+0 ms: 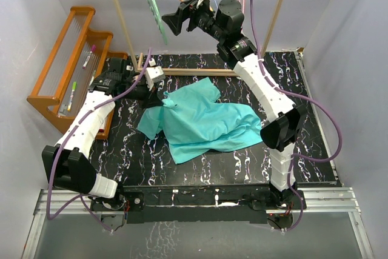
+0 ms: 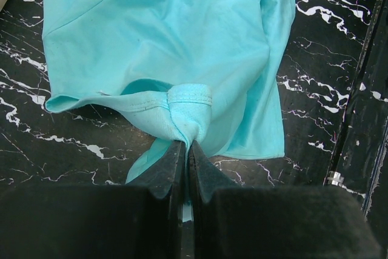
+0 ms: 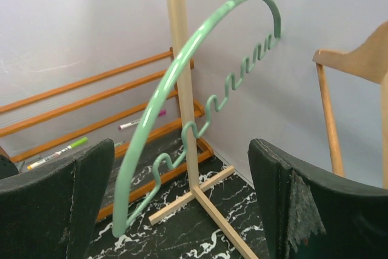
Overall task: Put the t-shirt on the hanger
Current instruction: Pick up the hanger from the clothesline.
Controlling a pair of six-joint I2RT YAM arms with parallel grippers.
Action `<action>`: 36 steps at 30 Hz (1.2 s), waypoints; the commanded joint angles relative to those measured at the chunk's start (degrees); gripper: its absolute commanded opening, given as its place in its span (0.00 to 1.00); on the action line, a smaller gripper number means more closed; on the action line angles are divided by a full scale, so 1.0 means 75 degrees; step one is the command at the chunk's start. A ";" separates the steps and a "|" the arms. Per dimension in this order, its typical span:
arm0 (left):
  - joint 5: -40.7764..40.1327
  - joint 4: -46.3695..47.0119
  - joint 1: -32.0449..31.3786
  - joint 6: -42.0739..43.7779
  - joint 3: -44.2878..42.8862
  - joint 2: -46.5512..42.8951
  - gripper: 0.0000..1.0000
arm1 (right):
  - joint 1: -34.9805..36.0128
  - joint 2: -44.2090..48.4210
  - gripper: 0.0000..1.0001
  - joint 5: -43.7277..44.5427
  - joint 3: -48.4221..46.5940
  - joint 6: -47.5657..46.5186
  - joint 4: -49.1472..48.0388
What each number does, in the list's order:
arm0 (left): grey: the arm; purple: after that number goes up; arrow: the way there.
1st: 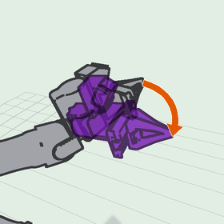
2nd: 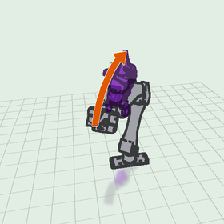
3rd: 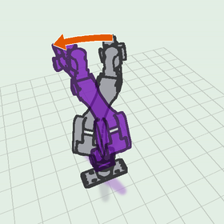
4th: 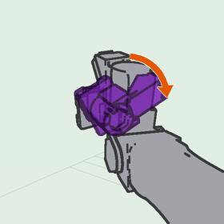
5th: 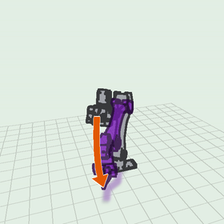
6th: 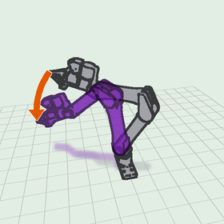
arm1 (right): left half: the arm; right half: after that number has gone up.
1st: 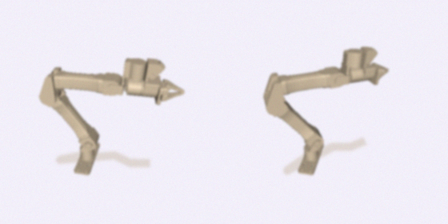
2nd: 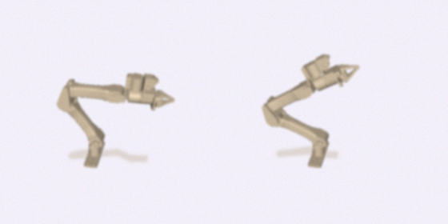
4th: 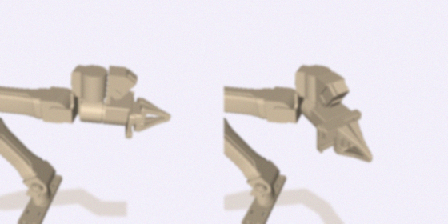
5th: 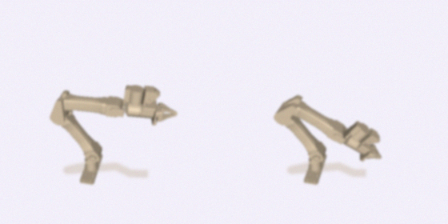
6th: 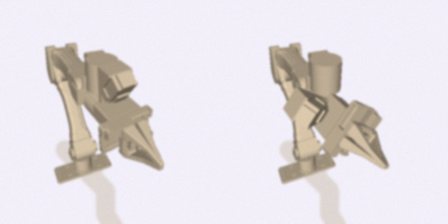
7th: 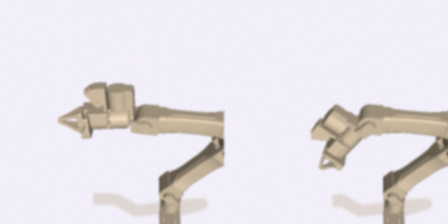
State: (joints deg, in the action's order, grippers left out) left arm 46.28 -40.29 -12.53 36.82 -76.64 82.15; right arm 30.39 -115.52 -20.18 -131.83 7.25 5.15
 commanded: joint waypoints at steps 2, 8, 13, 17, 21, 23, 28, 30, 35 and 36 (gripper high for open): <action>0.0181 0.0068 0.0031 -0.0034 0.0153 -0.0469 0.00 | 0.0278 0.0011 0.96 0.0167 -0.0231 0.0030 -0.0848; 0.0187 0.0138 0.0035 -0.0034 0.0219 -0.0471 0.00 | 0.0460 -0.0350 0.96 0.0349 -0.0496 -0.0039 -0.0829; 0.0238 0.0228 0.0031 -0.0111 0.0297 -0.0465 0.00 | 0.0681 -0.0569 0.96 0.0887 -0.0516 -0.0451 -0.0903; 0.0292 0.0251 0.0031 -0.0163 0.0377 -0.0467 0.00 | 0.0897 -0.0788 0.96 0.1426 -0.0665 -0.0863 -0.0972; 0.0307 0.0281 0.0032 -0.0175 0.0505 -0.0696 0.00 | 0.1075 -0.0885 0.95 0.2025 -0.0623 -0.1311 -0.1200; 0.0321 0.0292 0.0038 -0.0175 0.0552 -0.0711 0.00 | 0.1132 -0.0879 0.95 0.2223 -0.0582 -0.1485 -0.1375; 0.0353 0.0343 0.0029 -0.0186 0.0641 -0.0722 0.00 | 0.1233 -0.1026 0.95 0.2516 -0.0867 -0.1851 -0.1639; 0.0356 0.0373 0.0032 -0.0192 0.0672 -0.0723 0.00 | 0.1244 -0.1071 0.95 0.2594 -0.0936 -0.1910 -0.1732; 0.0379 0.0425 0.0035 -0.0210 0.0724 -0.0711 0.00 | 0.1250 -0.0994 0.89 0.2807 -0.0693 -0.1981 -0.2148; 0.0380 0.0430 0.0037 -0.0210 0.0726 -0.0711 0.00 | 0.1255 -0.0965 0.88 0.2820 -0.0601 -0.1995 -0.2252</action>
State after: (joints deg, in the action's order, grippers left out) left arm 46.76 -37.26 -12.51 35.46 -71.64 78.91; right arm 39.81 -123.39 -1.63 -135.85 -6.07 -5.30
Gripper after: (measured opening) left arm 0.018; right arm 0.910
